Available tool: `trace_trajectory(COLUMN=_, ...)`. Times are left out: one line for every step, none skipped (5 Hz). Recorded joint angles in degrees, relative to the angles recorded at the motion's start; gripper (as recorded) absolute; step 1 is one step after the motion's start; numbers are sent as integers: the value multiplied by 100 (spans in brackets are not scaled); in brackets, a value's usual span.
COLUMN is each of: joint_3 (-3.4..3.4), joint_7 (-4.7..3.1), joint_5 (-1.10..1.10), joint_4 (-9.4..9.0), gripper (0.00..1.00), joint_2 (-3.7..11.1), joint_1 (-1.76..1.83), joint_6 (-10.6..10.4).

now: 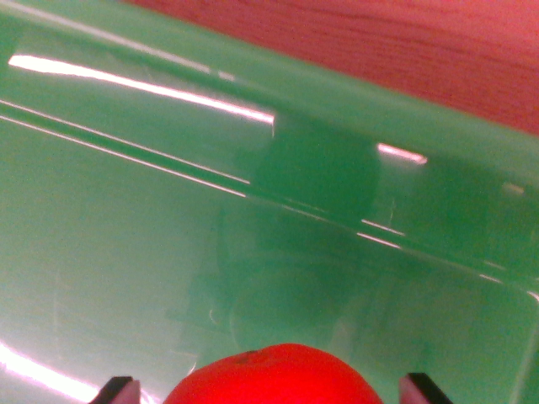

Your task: Pick fruit

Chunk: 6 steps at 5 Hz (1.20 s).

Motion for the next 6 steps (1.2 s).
trace_trajectory(joint_3=0, joint_7=0, joint_5=0, joint_4=0, gripper=100, joint_2=0, joint_1=0, joint_6=0)
trace_trajectory(joint_3=-3, joint_7=10, joint_5=-13, joint_4=158, gripper=100, joint_2=-87, joint_1=4, joint_6=244)
trace_trajectory(joint_3=-3, joint_7=10, joint_5=-13, joint_4=158, gripper=100, joint_2=-87, joint_1=4, joint_6=244)
trace_trajectory(joint_3=-7, joint_7=22, joint_5=-27, joint_4=331, gripper=100, joint_2=-182, joint_1=8, joint_6=512)
trace_trajectory(joint_3=-7, joint_7=22, joint_5=-27, joint_4=331, gripper=100, joint_2=-182, joint_1=8, joint_6=512)
trace_trajectory(joint_3=-10, joint_7=33, joint_5=-40, joint_4=493, gripper=100, joint_2=-270, joint_1=12, joint_6=762)
